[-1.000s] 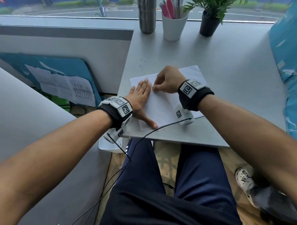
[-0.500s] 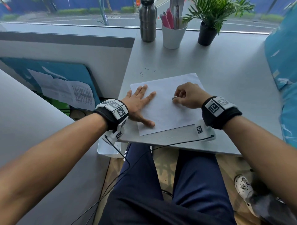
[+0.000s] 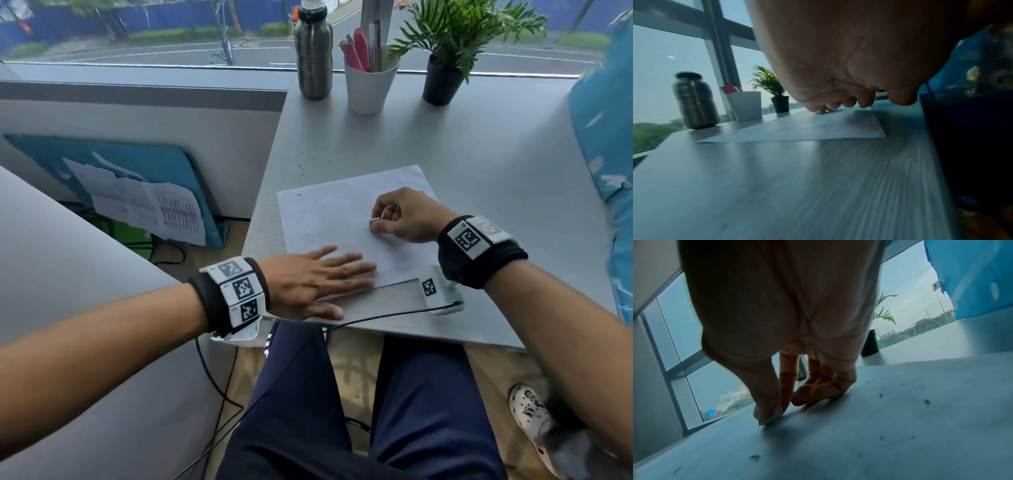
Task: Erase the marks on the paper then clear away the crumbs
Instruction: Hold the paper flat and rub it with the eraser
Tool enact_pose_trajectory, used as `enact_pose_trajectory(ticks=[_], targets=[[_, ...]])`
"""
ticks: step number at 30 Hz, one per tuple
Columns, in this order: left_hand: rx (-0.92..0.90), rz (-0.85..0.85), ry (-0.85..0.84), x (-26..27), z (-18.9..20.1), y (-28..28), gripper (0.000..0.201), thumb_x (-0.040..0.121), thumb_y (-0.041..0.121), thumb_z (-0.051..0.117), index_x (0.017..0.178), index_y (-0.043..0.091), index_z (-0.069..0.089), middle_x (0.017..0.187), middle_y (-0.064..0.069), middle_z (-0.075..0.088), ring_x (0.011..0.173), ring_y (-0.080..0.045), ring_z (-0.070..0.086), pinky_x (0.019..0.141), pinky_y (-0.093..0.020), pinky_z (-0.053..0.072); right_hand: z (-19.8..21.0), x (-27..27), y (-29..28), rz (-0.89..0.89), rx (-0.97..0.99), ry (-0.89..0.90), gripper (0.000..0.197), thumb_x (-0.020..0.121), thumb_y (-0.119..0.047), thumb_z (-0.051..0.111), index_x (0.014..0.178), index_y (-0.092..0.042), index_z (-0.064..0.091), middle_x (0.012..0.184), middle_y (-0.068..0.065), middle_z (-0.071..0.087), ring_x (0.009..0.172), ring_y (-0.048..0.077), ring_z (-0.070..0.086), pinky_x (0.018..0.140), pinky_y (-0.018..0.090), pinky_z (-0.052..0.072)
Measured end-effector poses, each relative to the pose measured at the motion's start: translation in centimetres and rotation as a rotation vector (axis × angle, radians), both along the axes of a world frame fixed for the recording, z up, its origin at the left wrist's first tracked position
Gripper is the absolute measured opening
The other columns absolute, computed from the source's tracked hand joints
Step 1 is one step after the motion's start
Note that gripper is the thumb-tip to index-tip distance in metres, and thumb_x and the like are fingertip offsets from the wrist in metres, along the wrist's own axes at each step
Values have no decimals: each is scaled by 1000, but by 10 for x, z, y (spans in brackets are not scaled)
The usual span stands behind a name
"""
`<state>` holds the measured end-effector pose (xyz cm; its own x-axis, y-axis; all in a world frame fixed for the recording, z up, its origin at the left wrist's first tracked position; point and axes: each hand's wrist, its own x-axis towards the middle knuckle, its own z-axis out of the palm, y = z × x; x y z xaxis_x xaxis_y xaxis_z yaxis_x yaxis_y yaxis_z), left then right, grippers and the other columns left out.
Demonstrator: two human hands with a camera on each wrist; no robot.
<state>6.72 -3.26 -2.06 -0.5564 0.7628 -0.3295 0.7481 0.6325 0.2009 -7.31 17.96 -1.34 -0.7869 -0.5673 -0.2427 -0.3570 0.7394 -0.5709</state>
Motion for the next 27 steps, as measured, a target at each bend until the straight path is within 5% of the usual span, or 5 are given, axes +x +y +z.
enact_pose_trajectory(ticks=[6,11,14,19,27], targets=[[-71,327,-53,-37,-7,-33,75,93,67,18,154,35,-12,160,7,-25,147,-15,-22,121,-47,-7,-1,2,0,5,0,14,8,83,-28,72,83,-21,68,73,-6,61,64,7,50,73,30,48],[-146,608,-135,-64,1,-45,117,74,85,35,153,19,-21,158,1,-30,146,-14,-24,122,-45,-5,3,0,-3,23,61,19,9,84,-29,70,84,-21,67,73,-9,60,69,8,53,73,28,48],[-128,671,-158,-67,-2,-40,138,60,92,44,151,15,-24,158,0,-31,145,-15,-27,121,-43,-11,10,-1,-15,46,102,77,9,83,-26,71,83,-18,68,73,-9,60,75,13,57,71,26,45],[-96,737,-149,-63,-1,-34,145,58,90,57,151,14,-26,157,-1,-33,145,-16,-29,120,-40,-14,20,2,-55,92,-39,139,9,75,-17,78,80,-15,71,70,-3,68,62,10,64,57,17,48],[-90,772,-141,-64,-3,-31,154,49,93,59,151,13,-26,157,-3,-34,144,-18,-31,119,-40,-16,16,-4,-83,155,-44,233,11,77,-14,74,86,-15,79,75,2,73,67,13,64,72,26,55]])
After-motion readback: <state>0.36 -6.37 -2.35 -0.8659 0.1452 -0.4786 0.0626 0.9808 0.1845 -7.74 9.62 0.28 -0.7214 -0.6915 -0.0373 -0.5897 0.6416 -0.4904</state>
